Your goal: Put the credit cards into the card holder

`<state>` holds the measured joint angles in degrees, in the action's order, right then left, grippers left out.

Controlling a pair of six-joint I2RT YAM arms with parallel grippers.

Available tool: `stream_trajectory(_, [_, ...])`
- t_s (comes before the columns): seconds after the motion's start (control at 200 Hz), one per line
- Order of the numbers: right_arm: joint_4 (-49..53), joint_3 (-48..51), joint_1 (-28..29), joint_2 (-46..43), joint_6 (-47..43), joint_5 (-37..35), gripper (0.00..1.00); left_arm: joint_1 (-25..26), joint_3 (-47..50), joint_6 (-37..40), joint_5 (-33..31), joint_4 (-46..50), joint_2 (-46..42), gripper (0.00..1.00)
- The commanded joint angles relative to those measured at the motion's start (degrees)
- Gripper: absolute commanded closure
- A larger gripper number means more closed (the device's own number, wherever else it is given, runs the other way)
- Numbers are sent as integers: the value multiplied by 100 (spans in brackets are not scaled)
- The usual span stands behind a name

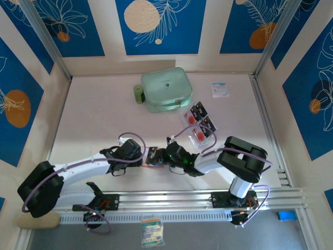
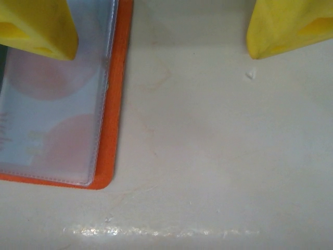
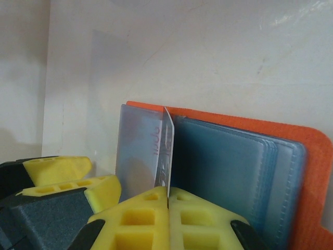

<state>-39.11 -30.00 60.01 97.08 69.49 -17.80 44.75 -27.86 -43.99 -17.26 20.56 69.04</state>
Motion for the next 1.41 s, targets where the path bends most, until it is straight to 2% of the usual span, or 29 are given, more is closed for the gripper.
stream_trajectory(0.0, [80,-48,28,118,29,-26,100,-56,-140,62,-131,93,108,16])
stream_trajectory(0.45, [-43,-130,116,304,160,-7,100,-63,89,-48,-16,-51,51,16])
stream_trajectory(0.9, [321,-18,176,-39,297,-189,100,-63,114,-40,7,-117,98,17])
stream_trajectory(1.4, [489,-135,204,192,613,-39,100,-58,131,-40,19,-157,93,16])
